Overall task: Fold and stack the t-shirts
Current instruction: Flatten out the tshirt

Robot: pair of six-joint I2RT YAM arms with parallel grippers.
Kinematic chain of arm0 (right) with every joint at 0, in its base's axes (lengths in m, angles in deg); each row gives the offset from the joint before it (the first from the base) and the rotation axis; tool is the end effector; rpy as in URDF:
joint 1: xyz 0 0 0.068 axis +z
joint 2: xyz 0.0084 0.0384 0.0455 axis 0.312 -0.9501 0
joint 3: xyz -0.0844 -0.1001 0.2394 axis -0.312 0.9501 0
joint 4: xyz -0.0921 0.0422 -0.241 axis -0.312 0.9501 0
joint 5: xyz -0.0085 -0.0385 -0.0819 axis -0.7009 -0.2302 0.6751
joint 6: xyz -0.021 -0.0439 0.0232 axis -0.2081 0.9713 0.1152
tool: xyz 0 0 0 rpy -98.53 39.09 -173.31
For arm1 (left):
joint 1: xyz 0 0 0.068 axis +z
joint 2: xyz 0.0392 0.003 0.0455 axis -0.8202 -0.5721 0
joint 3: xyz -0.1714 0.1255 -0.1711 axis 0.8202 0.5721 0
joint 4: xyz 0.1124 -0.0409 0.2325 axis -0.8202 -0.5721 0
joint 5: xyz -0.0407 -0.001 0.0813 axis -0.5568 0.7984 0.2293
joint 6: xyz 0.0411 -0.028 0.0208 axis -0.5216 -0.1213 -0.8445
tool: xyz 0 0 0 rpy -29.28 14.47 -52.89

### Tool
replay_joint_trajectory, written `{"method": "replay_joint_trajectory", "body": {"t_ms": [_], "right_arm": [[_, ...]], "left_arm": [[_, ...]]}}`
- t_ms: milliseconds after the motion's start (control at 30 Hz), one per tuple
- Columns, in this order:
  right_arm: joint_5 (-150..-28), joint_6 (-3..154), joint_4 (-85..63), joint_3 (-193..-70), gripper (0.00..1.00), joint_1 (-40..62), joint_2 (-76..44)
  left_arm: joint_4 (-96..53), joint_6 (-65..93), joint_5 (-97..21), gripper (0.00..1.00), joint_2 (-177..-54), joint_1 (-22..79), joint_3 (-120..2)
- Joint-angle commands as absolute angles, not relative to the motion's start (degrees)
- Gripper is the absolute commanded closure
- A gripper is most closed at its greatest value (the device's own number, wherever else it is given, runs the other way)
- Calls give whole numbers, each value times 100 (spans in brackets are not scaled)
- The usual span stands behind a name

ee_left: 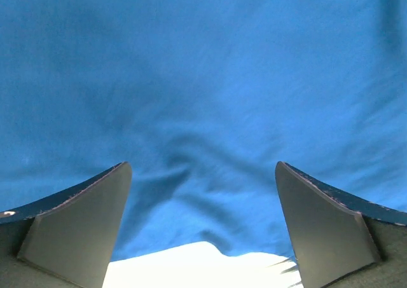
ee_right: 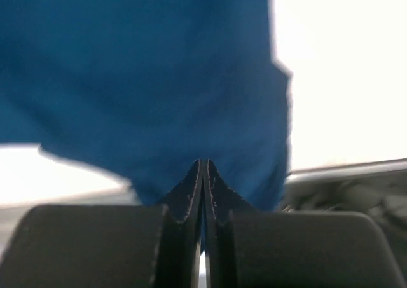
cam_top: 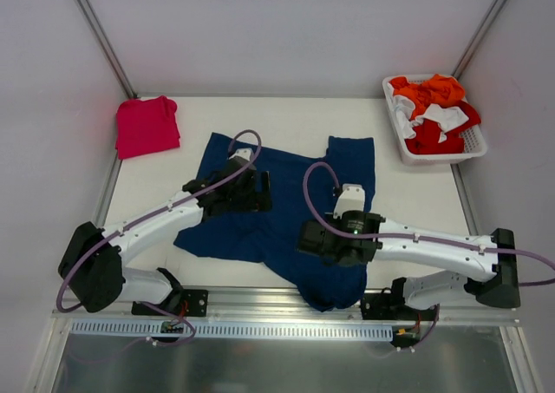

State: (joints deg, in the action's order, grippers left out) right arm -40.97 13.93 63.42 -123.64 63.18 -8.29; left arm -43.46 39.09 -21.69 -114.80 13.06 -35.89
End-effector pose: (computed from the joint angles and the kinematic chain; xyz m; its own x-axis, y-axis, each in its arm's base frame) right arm 0.0542 0.2047 0.3026 -0.7431 -0.1567 -0.6506 -0.1365 0.9872 -0.0820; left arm 0.2056 -0.1787 0.2384 -0.7777 -0.0939 -0.6216 0.1566 0.9287 -0.3362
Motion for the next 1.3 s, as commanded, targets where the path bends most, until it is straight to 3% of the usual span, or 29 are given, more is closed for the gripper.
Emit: {"method": "replay_joint_trajectory", "body": {"t_ms": [0,200,300,433,833,1000,1267], "right_arm": [[-3741,3257,6131,-12170,99,5497,-554],[-4943,5187,3759,-11553,100,3519,-429],[-5891,5900,2828,-11492,100,2614,-710],[-6651,6462,2255,-11842,99,1656,-1483],[-7873,6851,2411,-14441,99,767,-4946],[-7917,6974,2702,-15095,100,520,-5430],[-7645,7299,3019,-15148,100,142,-5115]], "left_arm": [[-4397,3481,-1856,1,-11748,1309,-4199],[-4371,3376,-1707,1,-12451,1607,-4709],[-4205,3376,-2040,9,-12812,2107,-4798],[-4116,3411,-2129,9,-13242,2644,-4964],[-4116,3323,-2567,7,-14561,3576,-6177],[-4151,3262,-2964,8,-15097,3858,-6896],[-4178,3103,-3315,9,-15537,3929,-7417]]}}
